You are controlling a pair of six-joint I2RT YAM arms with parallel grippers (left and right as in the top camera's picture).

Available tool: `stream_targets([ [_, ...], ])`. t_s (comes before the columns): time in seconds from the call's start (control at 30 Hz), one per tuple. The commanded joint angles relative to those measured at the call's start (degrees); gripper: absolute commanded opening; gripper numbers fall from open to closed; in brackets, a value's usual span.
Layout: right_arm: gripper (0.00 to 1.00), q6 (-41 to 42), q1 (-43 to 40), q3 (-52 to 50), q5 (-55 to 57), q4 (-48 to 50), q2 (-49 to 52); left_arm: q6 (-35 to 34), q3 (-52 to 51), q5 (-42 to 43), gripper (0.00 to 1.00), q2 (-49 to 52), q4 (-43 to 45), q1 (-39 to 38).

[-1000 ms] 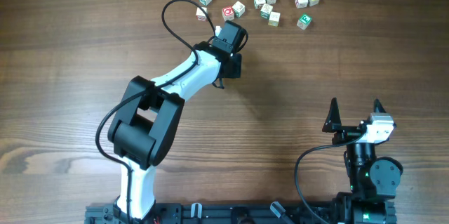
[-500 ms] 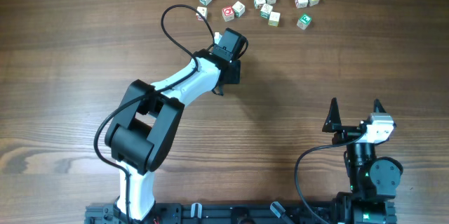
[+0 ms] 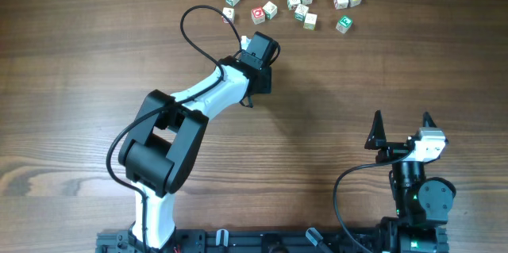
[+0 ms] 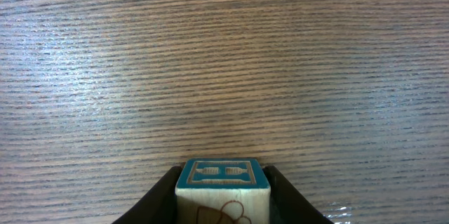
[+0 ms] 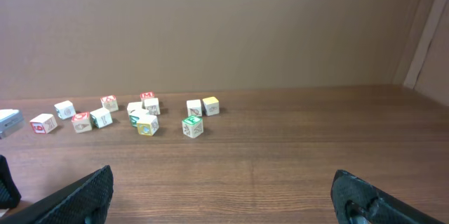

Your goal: Form a horizontal line

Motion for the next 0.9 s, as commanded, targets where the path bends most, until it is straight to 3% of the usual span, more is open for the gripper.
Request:
stream_targets([
  [0.0,1.0,-0.8,0.3,0.0,-0.8,0.2,-0.5,-1.0,-2.1,2.2,0.35,2.3,0.2,-0.3],
  [0.47,1.0,-0.8,0.3,0.0,-0.8,0.2,-0.5,-0.5,-2.1,2.2,0.38,2.3,1.5,-0.3],
  [0.57,1.0,-0.8,0.3,0.0,-0.8,0.2,-0.5,-0.5,-2.1,2.2,0.45,2.3,1.5,-0.3],
  [0.87,1.0,-0.8,0.3,0.0,-0.8,0.2,-0.5,-0.5,-2.1,2.0,0.55,2.3,1.5,-0.3],
])
